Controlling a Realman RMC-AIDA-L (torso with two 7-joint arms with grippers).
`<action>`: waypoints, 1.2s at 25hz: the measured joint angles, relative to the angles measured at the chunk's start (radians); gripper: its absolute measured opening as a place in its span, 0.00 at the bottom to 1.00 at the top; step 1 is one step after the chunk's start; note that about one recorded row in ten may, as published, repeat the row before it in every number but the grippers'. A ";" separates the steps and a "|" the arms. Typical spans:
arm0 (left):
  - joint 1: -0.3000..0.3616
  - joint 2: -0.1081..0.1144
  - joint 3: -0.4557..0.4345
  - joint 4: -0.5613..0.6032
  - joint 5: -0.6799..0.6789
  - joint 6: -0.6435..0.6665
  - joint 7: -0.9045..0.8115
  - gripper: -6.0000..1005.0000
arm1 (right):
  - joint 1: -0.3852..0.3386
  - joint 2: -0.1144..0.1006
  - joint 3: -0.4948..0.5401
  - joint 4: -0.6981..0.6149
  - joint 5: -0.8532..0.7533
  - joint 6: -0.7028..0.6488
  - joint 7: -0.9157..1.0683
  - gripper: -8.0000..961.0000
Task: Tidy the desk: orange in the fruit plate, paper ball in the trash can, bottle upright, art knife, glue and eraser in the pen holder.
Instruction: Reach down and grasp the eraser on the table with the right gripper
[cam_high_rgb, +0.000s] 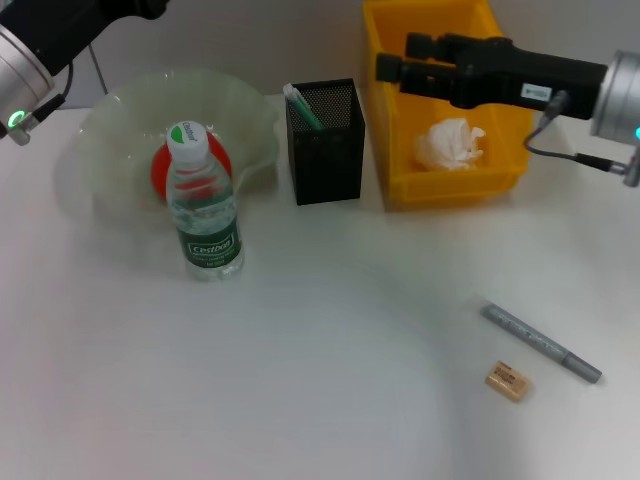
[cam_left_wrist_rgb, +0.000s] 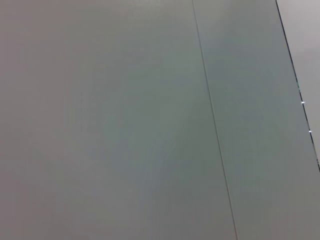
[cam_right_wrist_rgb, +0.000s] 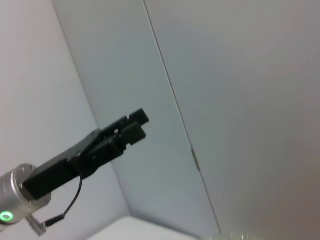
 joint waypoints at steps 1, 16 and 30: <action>0.001 0.000 0.000 0.000 -0.002 0.000 0.004 0.71 | -0.002 0.000 0.010 -0.030 -0.036 -0.016 0.050 0.72; 0.022 -0.002 0.009 -0.010 -0.043 0.018 0.046 0.71 | 0.084 -0.008 0.024 -0.490 -0.549 -0.330 0.753 0.72; 0.020 0.002 0.009 -0.004 -0.043 0.022 0.046 0.71 | 0.215 -0.034 0.022 -0.555 -0.854 -0.683 0.903 0.72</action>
